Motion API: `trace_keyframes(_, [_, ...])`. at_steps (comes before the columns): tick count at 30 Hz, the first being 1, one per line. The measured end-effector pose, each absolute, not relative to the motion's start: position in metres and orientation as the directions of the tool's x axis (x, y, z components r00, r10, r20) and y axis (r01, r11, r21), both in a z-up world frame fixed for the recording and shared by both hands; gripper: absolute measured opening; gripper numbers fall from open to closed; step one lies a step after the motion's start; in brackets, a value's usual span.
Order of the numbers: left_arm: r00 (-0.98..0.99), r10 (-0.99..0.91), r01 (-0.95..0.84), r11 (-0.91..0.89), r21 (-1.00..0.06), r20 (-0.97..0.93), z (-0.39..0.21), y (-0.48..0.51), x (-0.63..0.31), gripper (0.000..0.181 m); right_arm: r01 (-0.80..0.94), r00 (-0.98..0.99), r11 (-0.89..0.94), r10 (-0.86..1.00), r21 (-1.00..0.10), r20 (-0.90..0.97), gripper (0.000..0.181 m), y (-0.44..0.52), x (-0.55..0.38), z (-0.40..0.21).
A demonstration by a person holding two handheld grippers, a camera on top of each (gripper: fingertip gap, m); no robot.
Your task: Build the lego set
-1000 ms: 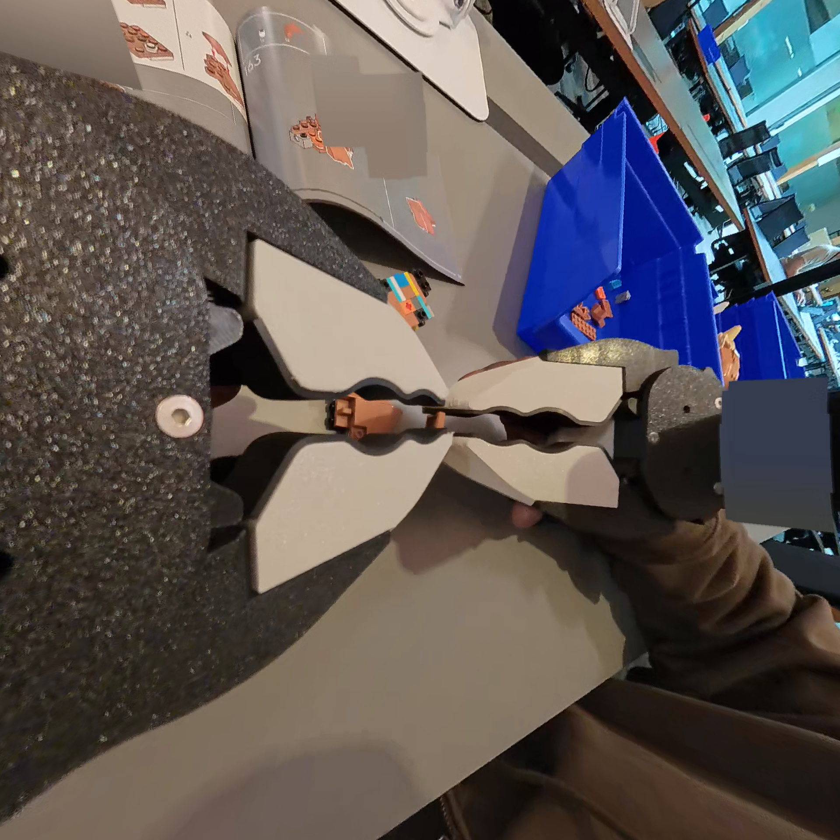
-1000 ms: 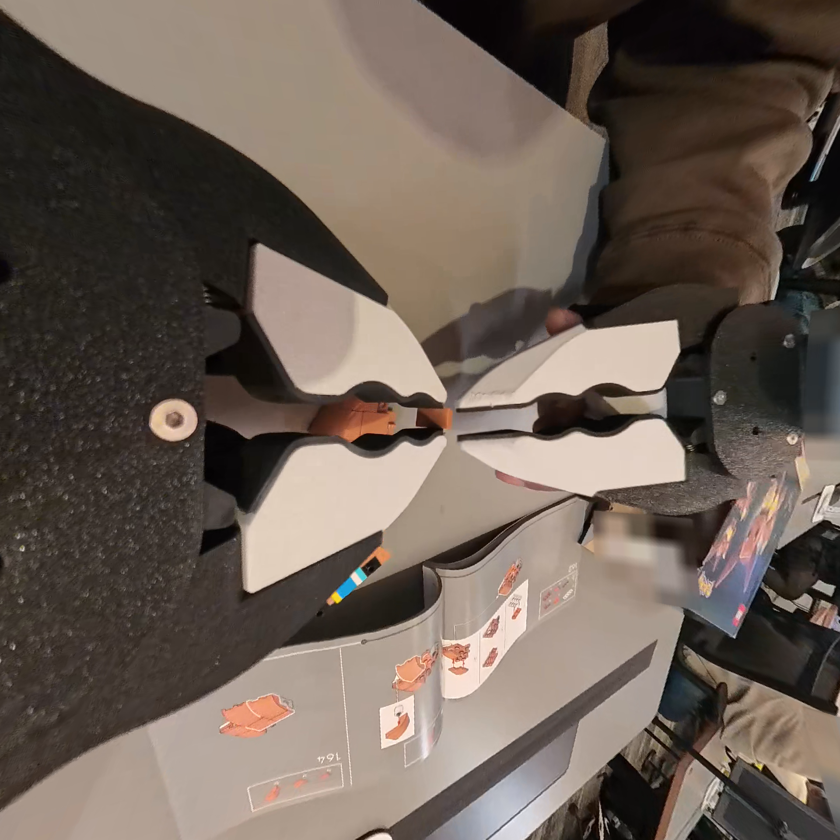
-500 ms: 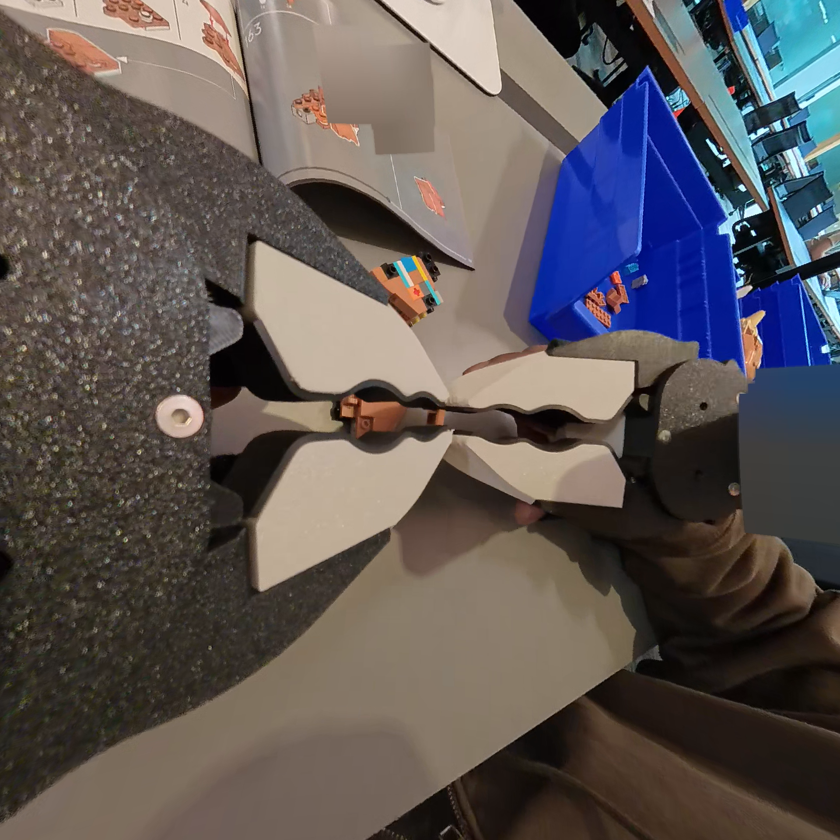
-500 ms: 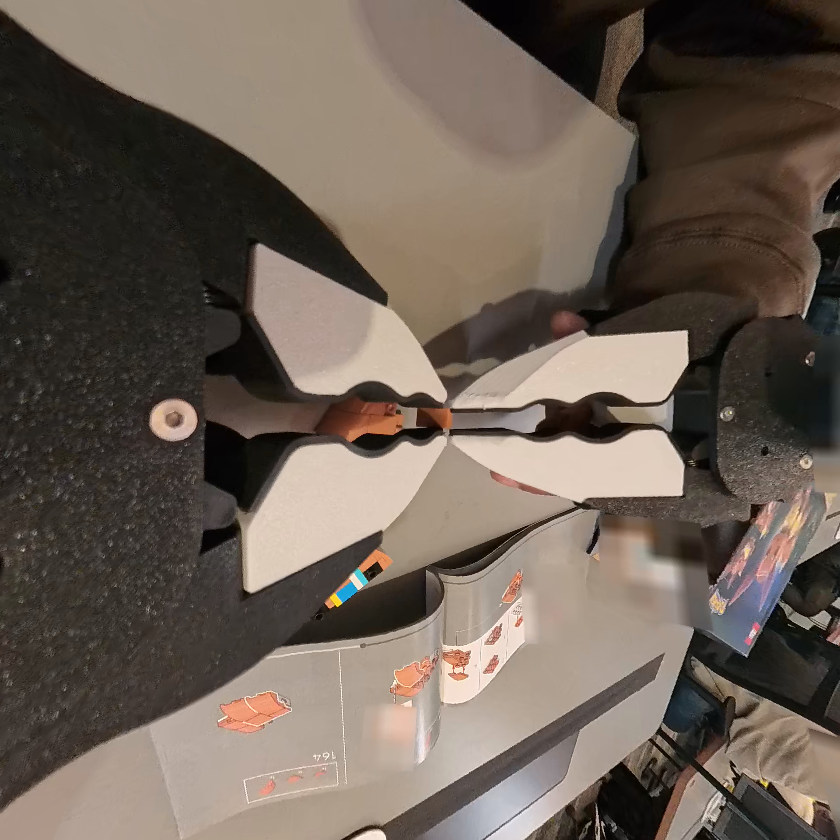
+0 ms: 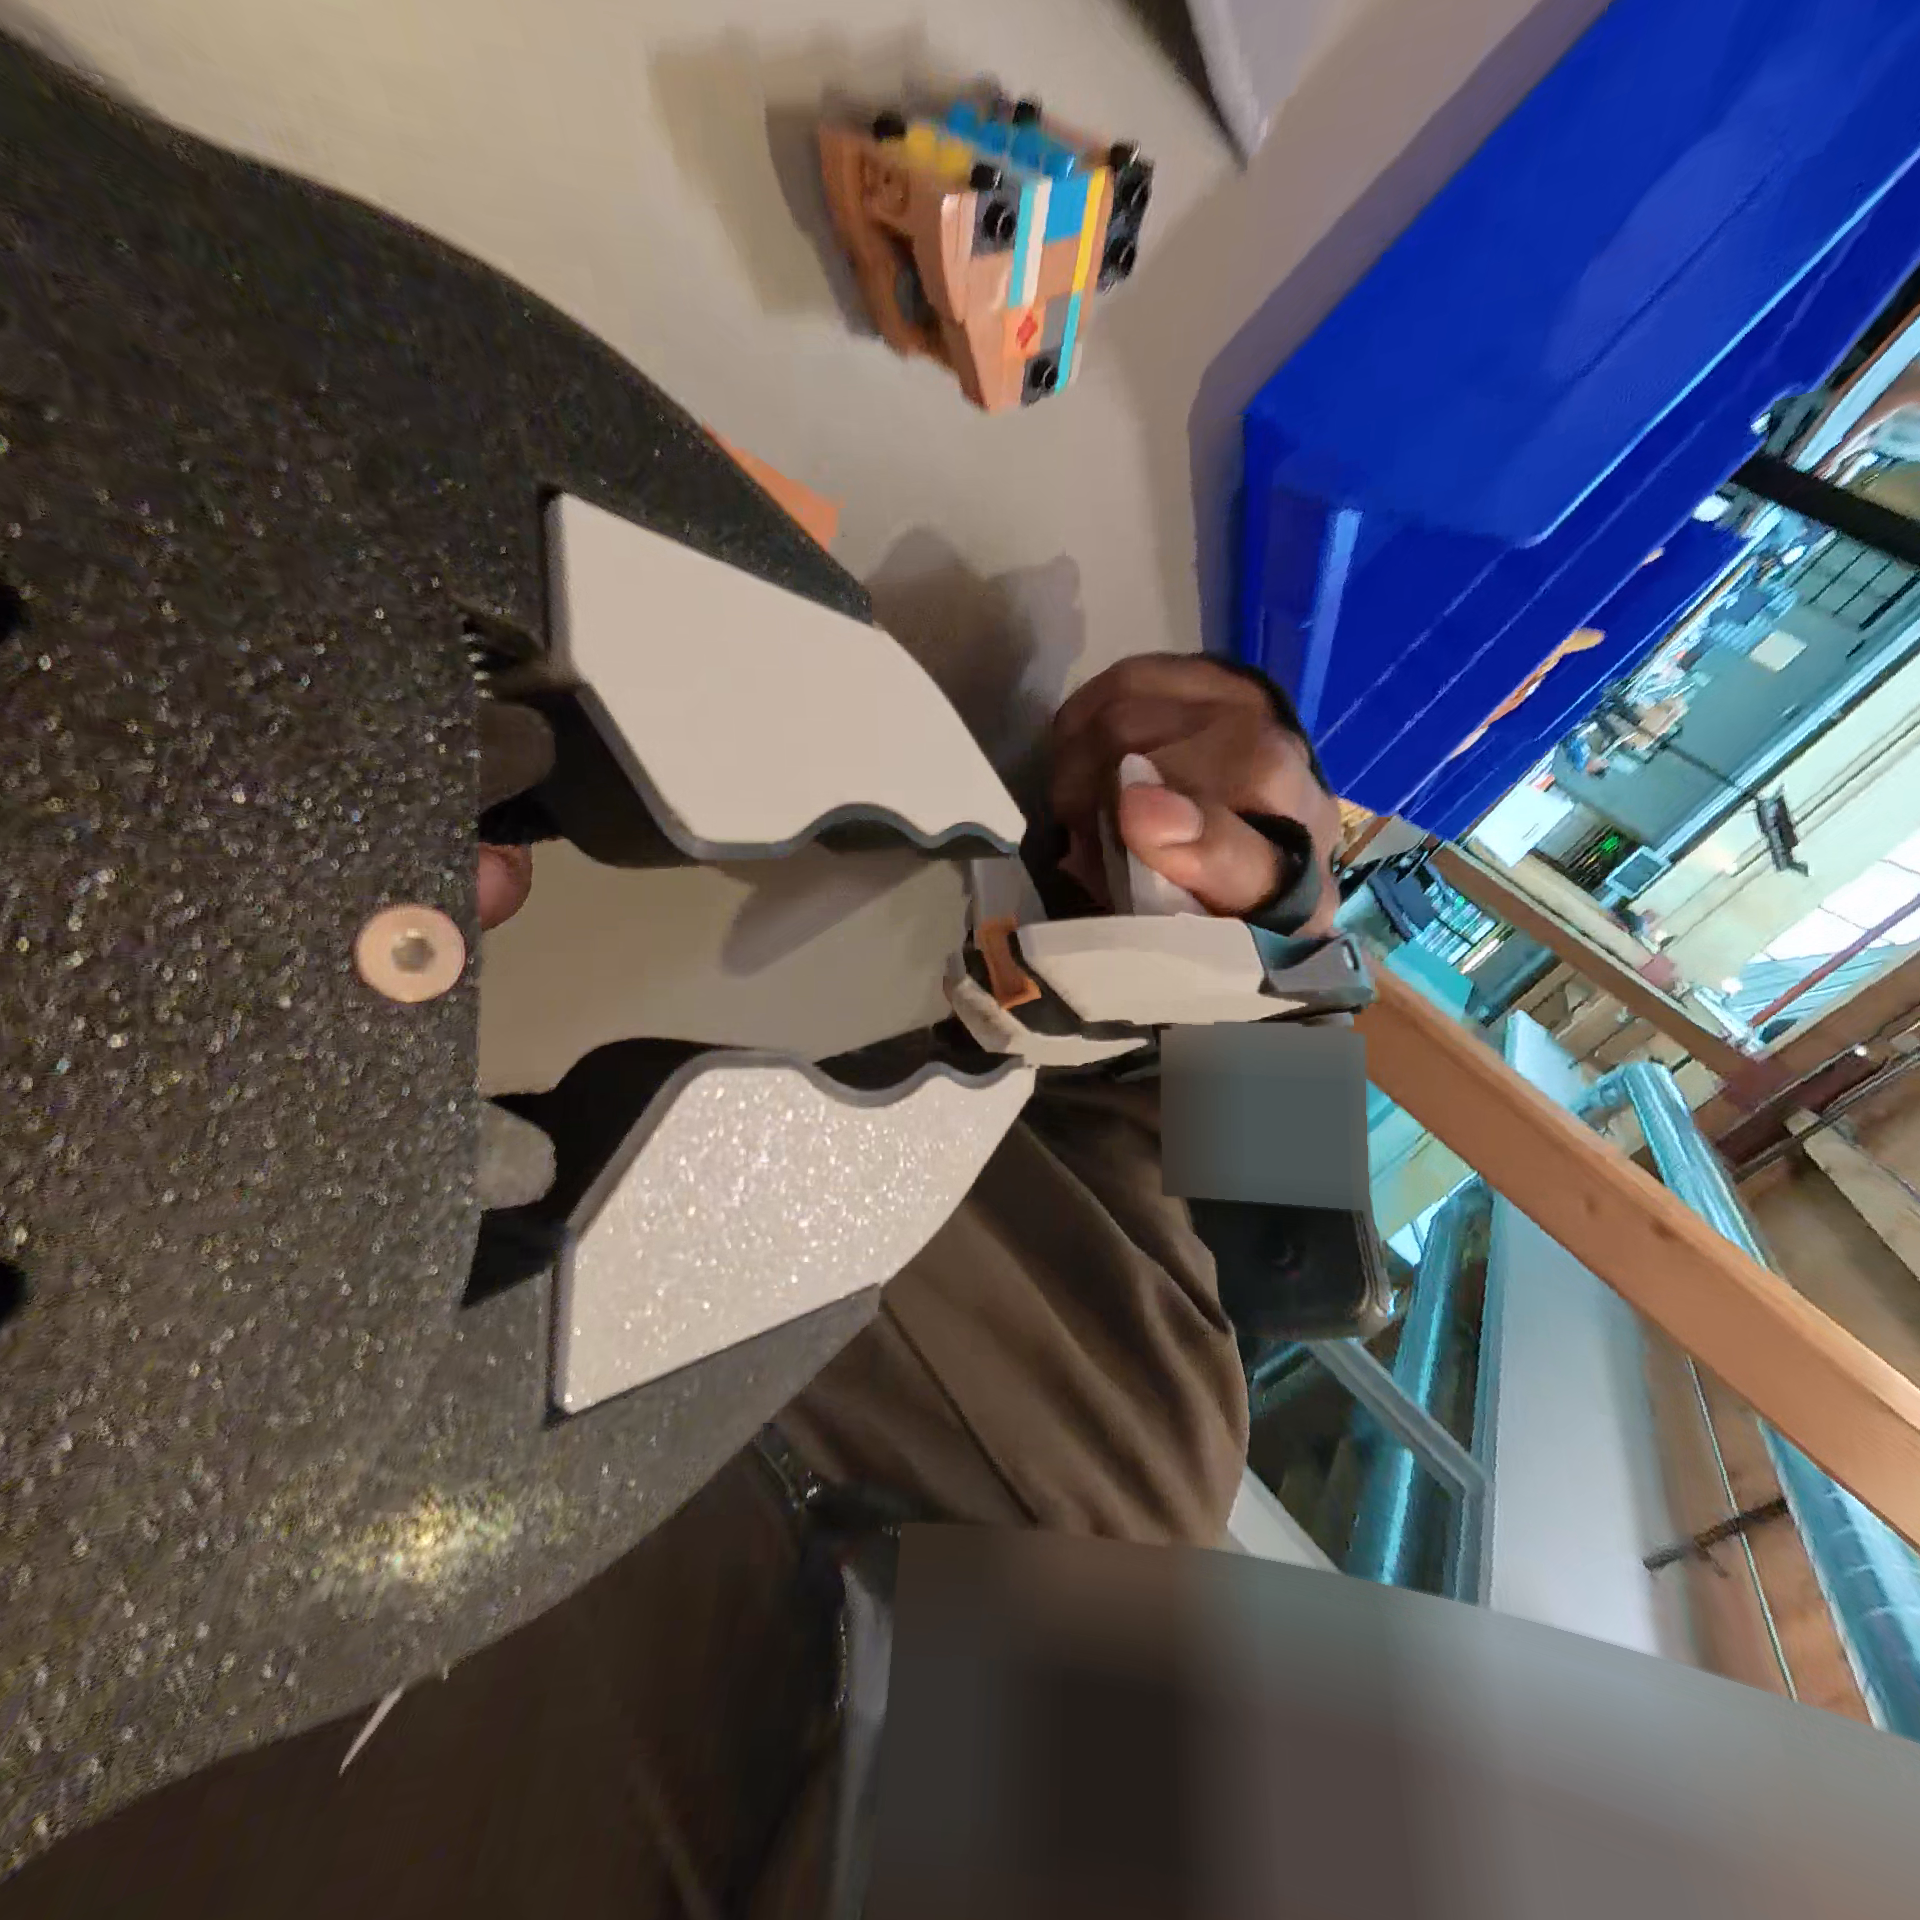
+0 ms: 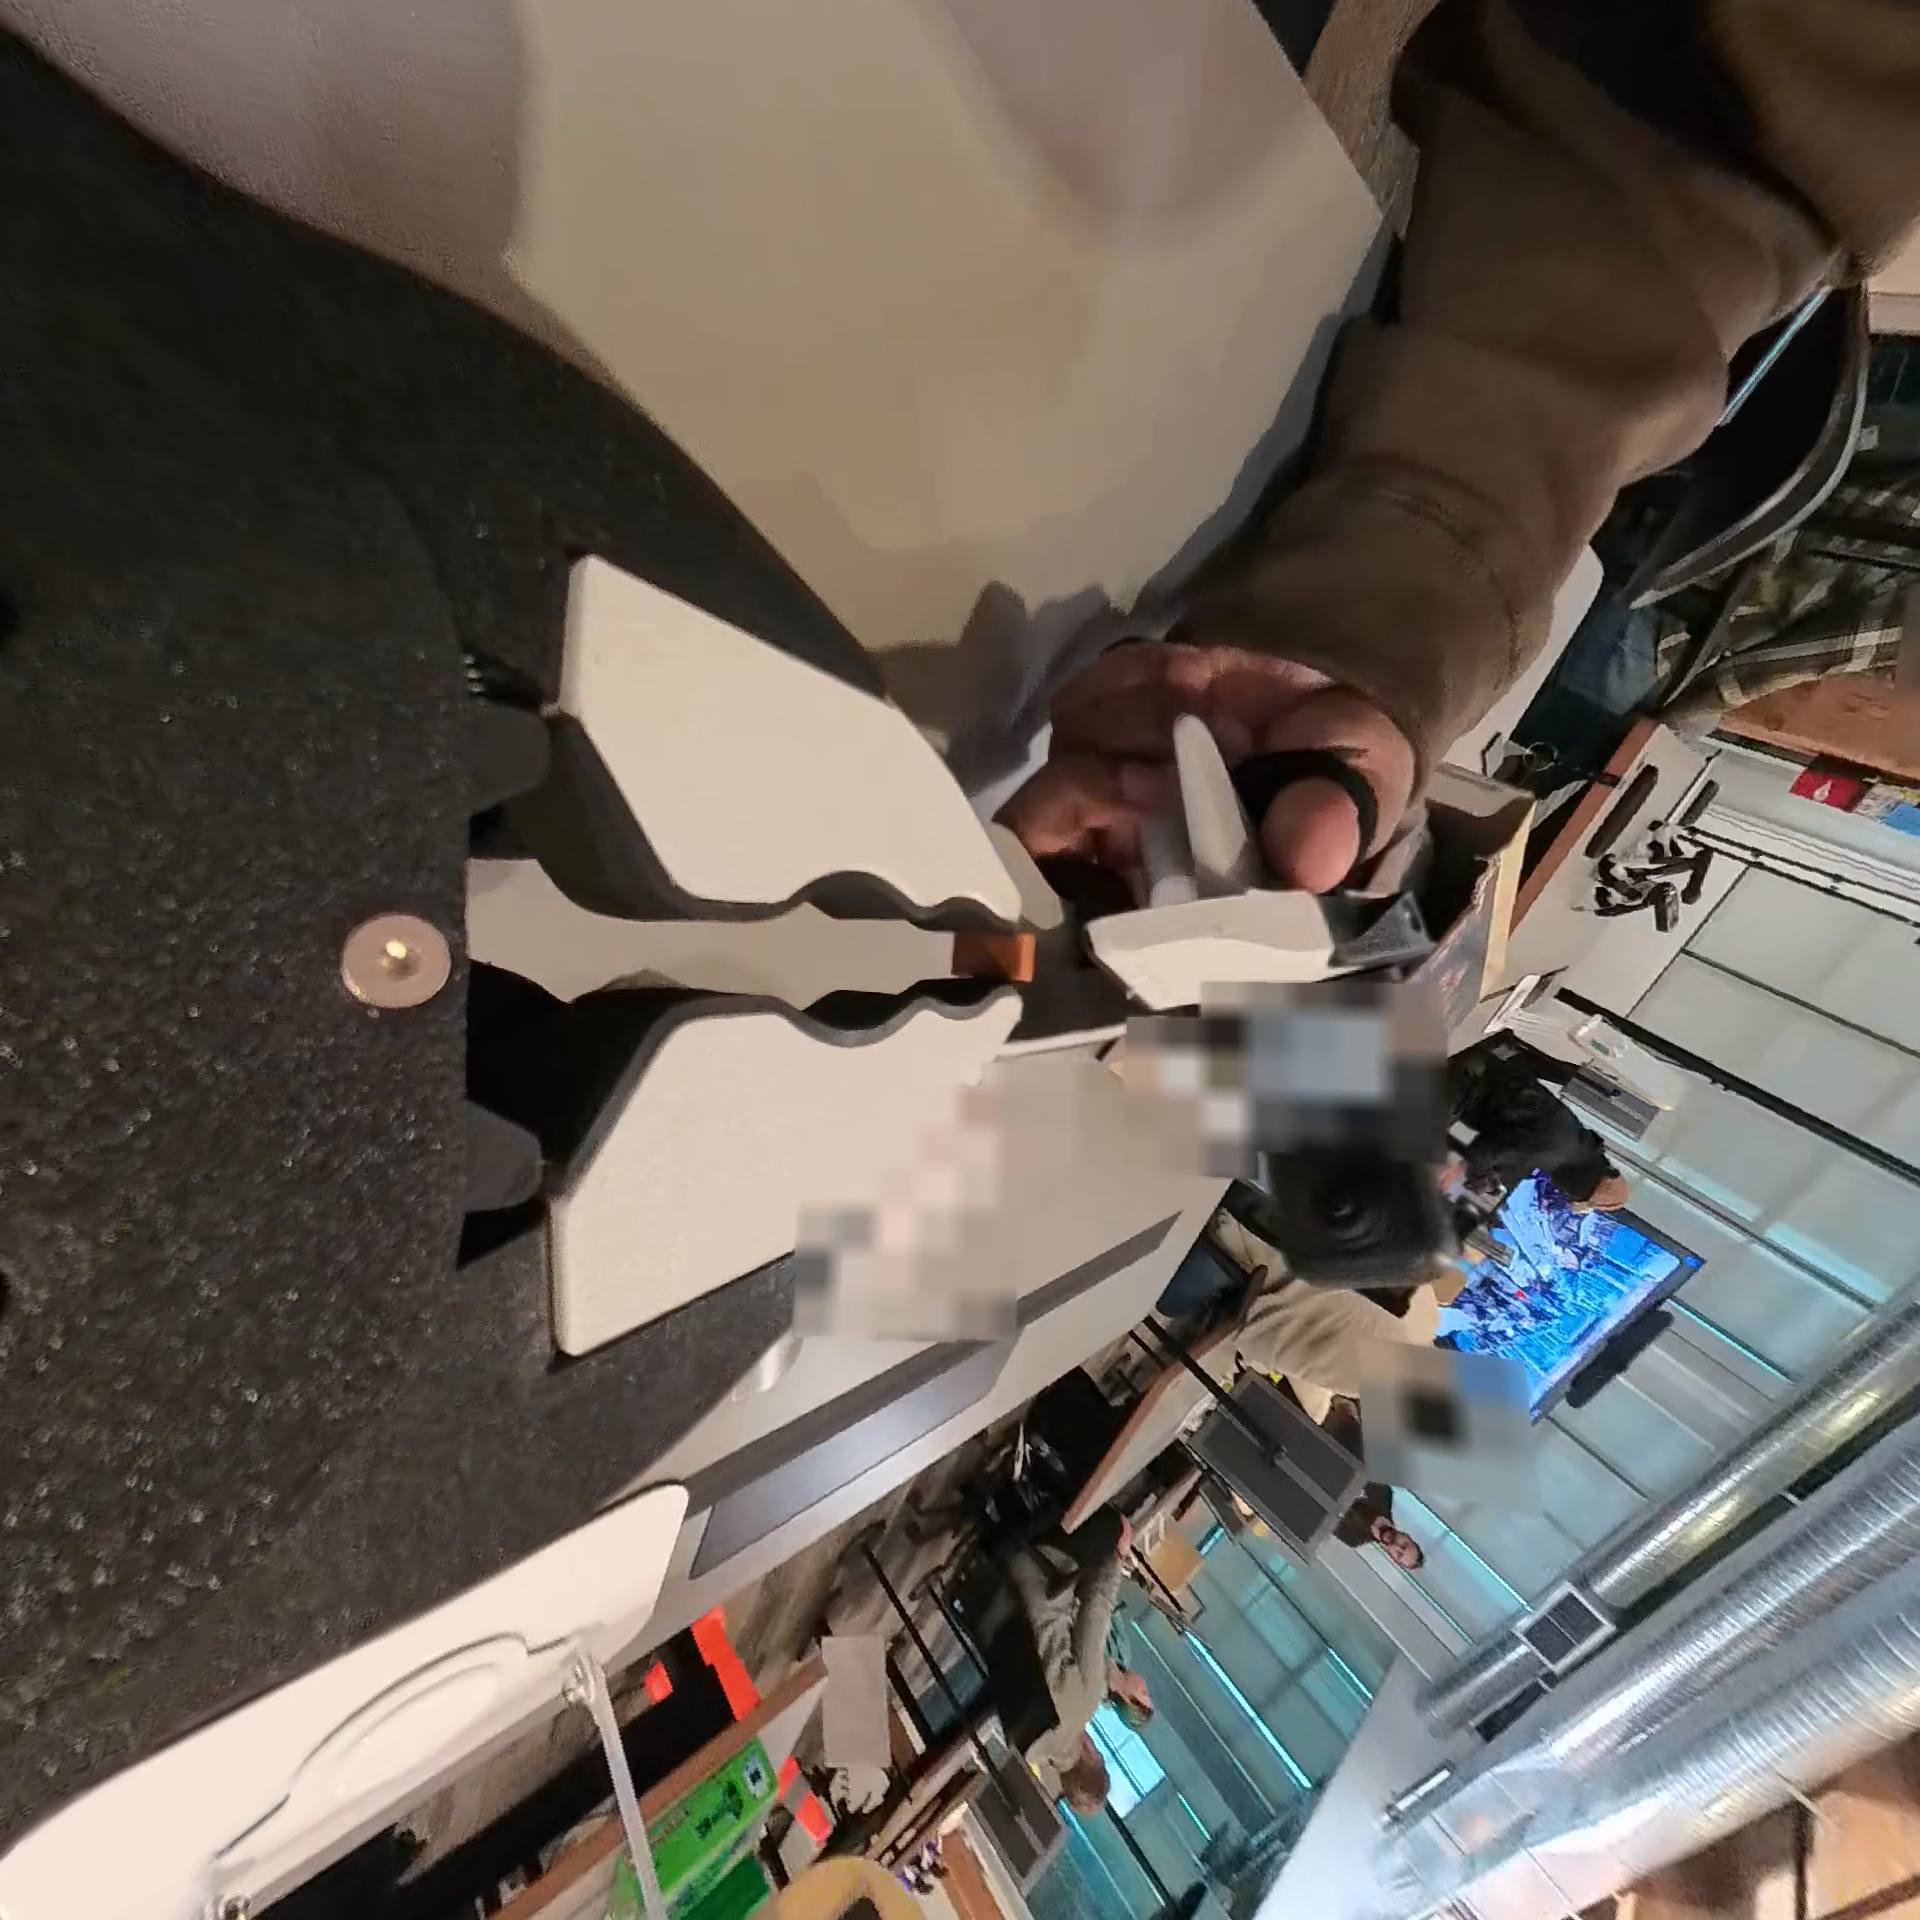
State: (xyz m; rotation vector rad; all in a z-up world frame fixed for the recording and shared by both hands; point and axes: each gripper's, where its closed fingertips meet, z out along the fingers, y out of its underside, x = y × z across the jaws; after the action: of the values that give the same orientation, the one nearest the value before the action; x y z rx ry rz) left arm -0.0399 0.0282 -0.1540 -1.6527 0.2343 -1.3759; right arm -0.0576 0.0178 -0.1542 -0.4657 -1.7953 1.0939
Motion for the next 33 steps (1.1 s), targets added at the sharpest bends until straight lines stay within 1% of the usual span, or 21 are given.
trace_keyframes(4, [0.295, -0.651, 0.390, -0.587, -0.710, 0.700, -0.157, 0.026, -0.031, 0.032, -0.174, -0.492, 0.563, 0.661, -0.808, 0.566, 0.007, 0.011, -0.054, -0.157])
trace_keyframes(6, [0.268, -0.660, 0.383, -0.595, -0.707, 0.701, -0.156, 0.023, -0.029, 0.019, -0.192, -0.502, 0.574, 0.639, -0.796, 0.582, 0.007, 0.008, -0.052, -0.158])
trace_keyframes(7, [0.254, -0.664, 0.376, -0.602, -0.704, 0.703, -0.156, 0.021, -0.027, 0.017, -0.200, -0.507, 0.583, 0.626, -0.788, 0.592, 0.008, 0.007, -0.051, -0.159])
trace_keyframes(10, [0.248, -0.692, 0.347, -0.591, -0.729, 0.679, -0.156, 0.017, -0.023, 0.016, -0.229, -0.532, 0.590, 0.590, -0.774, 0.608, 0.008, 0.003, -0.046, -0.159])
trace_keyframes(13, [0.249, -0.719, 0.371, -0.548, -0.750, 0.649, -0.150, 0.017, -0.023, 0.016, -0.250, -0.519, 0.573, 0.602, -0.781, 0.607, 0.008, 0.003, -0.044, -0.153])
trace_keyframes(15, [0.278, -0.733, 0.411, -0.494, -0.766, 0.621, -0.145, 0.021, -0.029, 0.016, -0.267, -0.484, 0.553, 0.632, -0.789, 0.606, 0.014, 0.007, -0.044, -0.145])
trace_keyframes(17, [0.306, -0.763, 0.492, -0.386, -0.780, 0.570, -0.130, 0.024, -0.041, 0.016, -0.285, -0.422, 0.529, 0.679, -0.799, 0.601, 0.019, 0.012, -0.045, -0.136])
trace_keyframes(19, [0.321, -0.776, 0.583, -0.290, -0.759, 0.543, -0.114, 0.027, -0.055, 0.016, -0.309, -0.334, 0.546, 0.705, -0.779, 0.626, 0.020, 0.017, -0.047, -0.128])
trace_keyframes(20, [0.311, -0.779, 0.616, -0.271, -0.740, 0.544, -0.109, 0.027, -0.059, 0.016, -0.319, -0.284, 0.573, 0.702, -0.755, 0.652, 0.020, 0.018, -0.049, -0.126])
trace_keyframes(22, [0.274, -0.783, 0.663, -0.266, -0.699, 0.558, -0.105, 0.027, -0.061, 0.016, -0.324, -0.196, 0.626, 0.689, -0.710, 0.697, 0.021, 0.021, -0.051, -0.122])
trace_keyframes(24, [0.243, -0.783, 0.683, -0.281, -0.675, 0.572, -0.105, 0.029, -0.058, 0.016, -0.322, -0.147, 0.651, 0.683, -0.687, 0.716, 0.026, 0.022, -0.054, -0.120])
trace_keyframes(28, [0.232, -0.777, 0.672, -0.307, -0.674, 0.585, -0.112, 0.032, -0.044, 0.016, -0.321, -0.100, 0.664, 0.685, -0.675, 0.722, 0.027, 0.023, -0.056, -0.116])
trace_keyframes(33, [0.234, -0.772, 0.658, -0.321, -0.681, 0.591, -0.117, 0.034, -0.034, 0.016, -0.311, -0.080, 0.703, 0.651, -0.639, 0.755, 0.017, 0.022, -0.057, -0.118])
